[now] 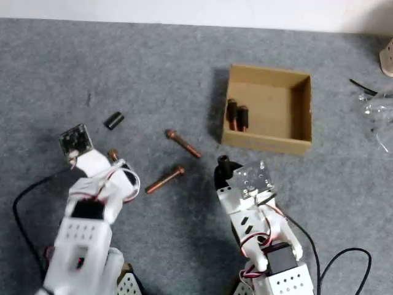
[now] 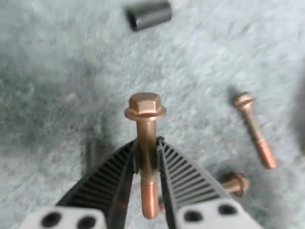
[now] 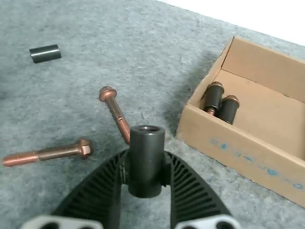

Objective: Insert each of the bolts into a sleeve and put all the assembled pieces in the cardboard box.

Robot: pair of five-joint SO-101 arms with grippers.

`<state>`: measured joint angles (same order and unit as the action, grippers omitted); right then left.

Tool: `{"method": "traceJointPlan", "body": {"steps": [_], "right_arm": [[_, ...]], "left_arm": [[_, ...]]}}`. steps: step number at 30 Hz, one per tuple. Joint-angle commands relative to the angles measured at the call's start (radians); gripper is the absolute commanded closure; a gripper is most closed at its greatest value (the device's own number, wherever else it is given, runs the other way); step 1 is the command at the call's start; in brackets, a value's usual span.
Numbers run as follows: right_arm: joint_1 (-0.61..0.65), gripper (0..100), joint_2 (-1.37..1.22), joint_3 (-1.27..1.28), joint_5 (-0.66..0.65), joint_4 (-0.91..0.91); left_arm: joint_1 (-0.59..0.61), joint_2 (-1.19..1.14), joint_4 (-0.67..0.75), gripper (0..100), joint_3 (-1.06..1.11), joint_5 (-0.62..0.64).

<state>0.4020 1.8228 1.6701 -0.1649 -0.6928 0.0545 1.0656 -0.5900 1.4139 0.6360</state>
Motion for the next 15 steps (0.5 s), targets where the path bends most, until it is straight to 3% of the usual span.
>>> {"method": "traceJointPlan", "body": {"steps": [1,9,15], "right_arm": [[0.045,99.5,0.016,0.105,-0.012,0.035],[0.186,99.5,0.015,0.105,-0.012,0.004],[0.254,99.5,0.015,0.105,-0.012,-0.01]], "left_arm": [[-0.013,0.294,0.02,100,0.068,-0.006],[-0.008,0.782,0.02,100,0.26,-0.006],[-0.012,0.731,0.02,100,0.237,-0.003]]}}
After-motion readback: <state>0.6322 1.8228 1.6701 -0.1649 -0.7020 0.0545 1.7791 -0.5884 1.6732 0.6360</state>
